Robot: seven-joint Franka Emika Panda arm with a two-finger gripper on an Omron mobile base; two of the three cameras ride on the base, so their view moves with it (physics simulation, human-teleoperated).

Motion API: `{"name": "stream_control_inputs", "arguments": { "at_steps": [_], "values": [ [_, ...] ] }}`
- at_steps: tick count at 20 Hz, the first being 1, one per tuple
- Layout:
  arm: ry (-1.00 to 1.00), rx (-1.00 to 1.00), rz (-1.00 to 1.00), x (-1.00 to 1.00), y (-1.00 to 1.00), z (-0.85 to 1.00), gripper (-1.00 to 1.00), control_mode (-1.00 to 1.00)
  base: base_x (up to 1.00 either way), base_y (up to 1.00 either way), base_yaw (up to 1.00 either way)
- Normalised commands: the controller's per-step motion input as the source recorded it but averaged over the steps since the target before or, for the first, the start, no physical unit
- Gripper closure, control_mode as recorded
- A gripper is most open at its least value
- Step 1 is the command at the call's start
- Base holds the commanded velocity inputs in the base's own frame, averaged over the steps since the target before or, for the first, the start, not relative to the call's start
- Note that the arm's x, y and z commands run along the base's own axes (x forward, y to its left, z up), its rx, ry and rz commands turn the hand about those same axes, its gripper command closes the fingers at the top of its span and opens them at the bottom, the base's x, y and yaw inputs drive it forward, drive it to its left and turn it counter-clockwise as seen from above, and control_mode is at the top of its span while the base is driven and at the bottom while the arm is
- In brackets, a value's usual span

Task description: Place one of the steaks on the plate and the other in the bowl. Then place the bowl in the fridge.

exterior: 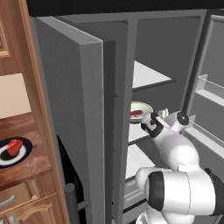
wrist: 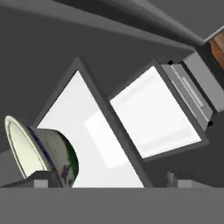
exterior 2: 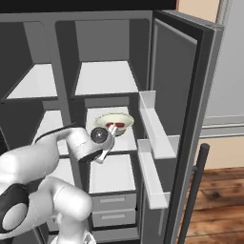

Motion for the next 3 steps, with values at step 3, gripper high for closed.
{"name": "stream_control_inputs", "arguments": {
  "at_steps": [3],
  "values": [
    [0.28, 0.12, 0.3, -0.4, -0.09, 1.0, -1.0, -1.0, 0.0, 0.0, 0.0]
  ]
}}
